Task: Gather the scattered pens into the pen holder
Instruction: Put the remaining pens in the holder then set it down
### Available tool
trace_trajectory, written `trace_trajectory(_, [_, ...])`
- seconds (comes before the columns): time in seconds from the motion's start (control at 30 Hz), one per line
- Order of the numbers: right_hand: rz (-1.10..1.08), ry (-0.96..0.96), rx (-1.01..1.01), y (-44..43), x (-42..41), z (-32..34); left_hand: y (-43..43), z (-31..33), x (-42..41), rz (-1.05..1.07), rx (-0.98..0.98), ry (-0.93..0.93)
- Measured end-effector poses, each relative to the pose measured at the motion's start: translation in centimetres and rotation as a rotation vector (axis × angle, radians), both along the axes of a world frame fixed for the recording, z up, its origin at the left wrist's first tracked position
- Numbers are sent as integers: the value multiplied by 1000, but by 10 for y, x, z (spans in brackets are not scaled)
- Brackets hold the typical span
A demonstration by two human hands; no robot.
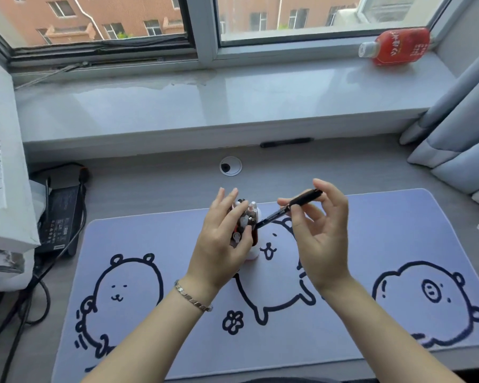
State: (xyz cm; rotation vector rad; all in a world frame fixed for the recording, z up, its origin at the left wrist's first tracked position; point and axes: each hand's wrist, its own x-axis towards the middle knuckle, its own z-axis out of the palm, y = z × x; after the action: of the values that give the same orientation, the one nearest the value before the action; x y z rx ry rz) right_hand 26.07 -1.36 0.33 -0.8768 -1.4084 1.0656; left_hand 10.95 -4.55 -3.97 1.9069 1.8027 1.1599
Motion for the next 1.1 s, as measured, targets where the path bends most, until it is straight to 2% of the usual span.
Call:
trace_trajectory(0.17, [0, -81, 82, 5, -5, -12, -1, 0, -2, -14, -54, -5])
trace_trajectory(0.3, [52, -248, 64, 7, -15, -34, -2, 2, -7, -47, -81, 34])
trace_trajectory(0.43, [-57, -585, 416, -5, -11, -67, -4, 4, -15, -114, -140, 64])
trace_trajectory(0.53, [-111, -762, 520, -20, -2, -81, -7, 5, -19, -151, -214, 39])
trace_trajectory(0.63, [19, -719, 446, -11, 1, -72, -7, 7, -23, -158, -295, -12])
trace_trajectory(0.73, [-88, -609, 183, 40, 9, -59, 1, 9, -28, -110, -336, 44])
trace_trajectory(0.8, [-133, -796, 31, 91, 16, -59, 6, 9, -30, -105, -349, 51])
trace_trajectory(0.9, [-25, -1211, -150, 159, 16, -64, 10, 11, -34, -138, -376, 50])
trace_trajectory(1.0, [128, -1478, -61, 204, 4, -67, 13, 12, -35, -156, -405, 64])
trace_trajectory(1.1, [166, -1627, 7, 226, -13, -75, 15, 11, -35, -162, -409, 48])
